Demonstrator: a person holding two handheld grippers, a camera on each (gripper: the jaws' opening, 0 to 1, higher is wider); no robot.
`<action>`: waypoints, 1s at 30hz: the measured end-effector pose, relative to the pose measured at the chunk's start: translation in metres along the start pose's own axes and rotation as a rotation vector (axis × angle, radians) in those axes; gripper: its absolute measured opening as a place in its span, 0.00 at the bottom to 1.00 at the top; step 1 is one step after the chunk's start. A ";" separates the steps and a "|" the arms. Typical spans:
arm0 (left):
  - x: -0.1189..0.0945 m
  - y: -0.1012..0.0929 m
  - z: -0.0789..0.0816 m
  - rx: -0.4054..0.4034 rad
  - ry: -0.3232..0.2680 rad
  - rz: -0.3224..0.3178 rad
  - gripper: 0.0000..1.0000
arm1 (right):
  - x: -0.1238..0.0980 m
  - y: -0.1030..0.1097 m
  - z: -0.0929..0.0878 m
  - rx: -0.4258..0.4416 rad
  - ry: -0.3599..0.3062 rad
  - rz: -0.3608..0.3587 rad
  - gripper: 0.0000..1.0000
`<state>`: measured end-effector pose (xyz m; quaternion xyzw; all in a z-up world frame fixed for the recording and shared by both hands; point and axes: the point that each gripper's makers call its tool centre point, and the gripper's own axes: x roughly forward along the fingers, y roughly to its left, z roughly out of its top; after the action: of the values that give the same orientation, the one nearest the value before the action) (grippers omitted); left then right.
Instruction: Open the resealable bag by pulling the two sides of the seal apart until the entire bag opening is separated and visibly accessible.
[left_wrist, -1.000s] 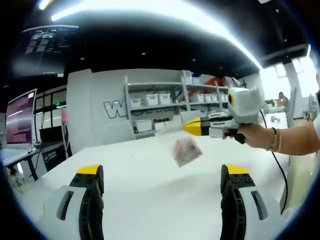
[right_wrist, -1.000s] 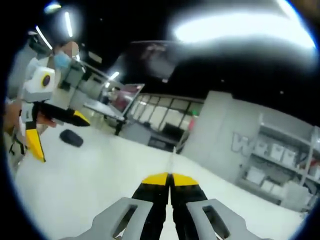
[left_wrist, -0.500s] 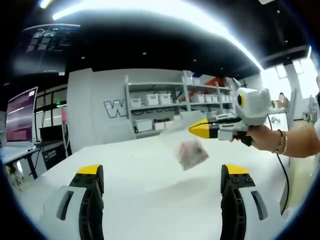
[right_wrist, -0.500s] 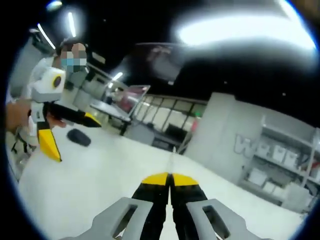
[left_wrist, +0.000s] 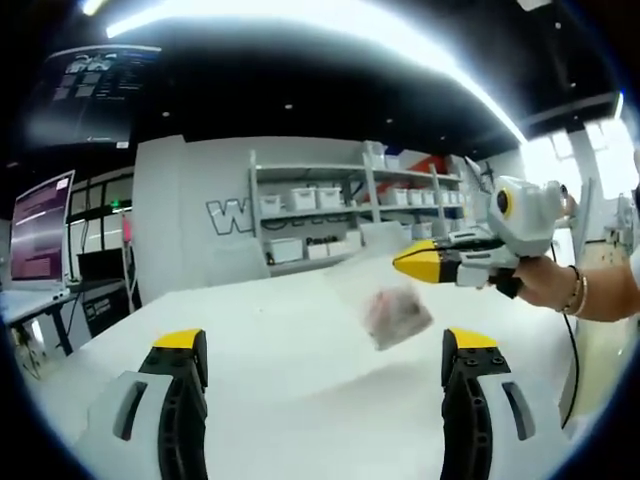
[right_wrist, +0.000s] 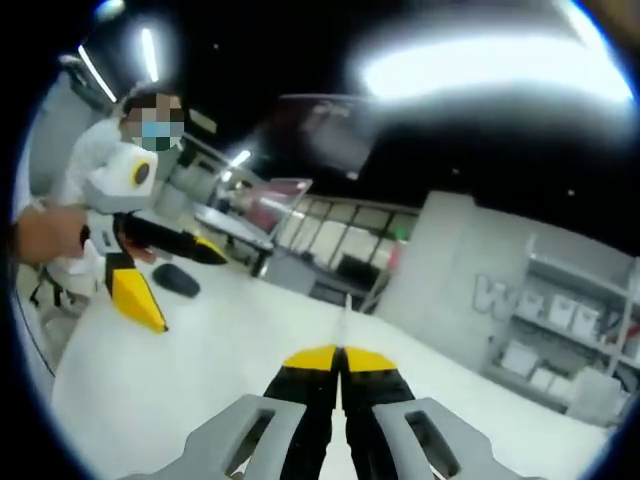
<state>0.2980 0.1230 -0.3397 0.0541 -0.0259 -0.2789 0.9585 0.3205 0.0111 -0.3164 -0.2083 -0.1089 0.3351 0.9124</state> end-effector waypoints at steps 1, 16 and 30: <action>0.000 0.000 0.000 0.000 0.000 -0.001 0.96 | -0.002 0.003 0.001 0.002 -0.002 0.007 0.00; 0.000 -0.005 -0.005 -0.018 0.013 -0.019 0.95 | -0.027 0.029 0.004 0.025 -0.016 0.044 0.00; -0.003 -0.004 -0.008 -0.018 0.025 -0.032 0.91 | -0.052 0.067 -0.001 -0.042 -0.033 0.143 0.00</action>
<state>0.2946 0.1220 -0.3483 0.0495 -0.0104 -0.2939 0.9545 0.2436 0.0232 -0.3505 -0.2291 -0.1158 0.4004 0.8796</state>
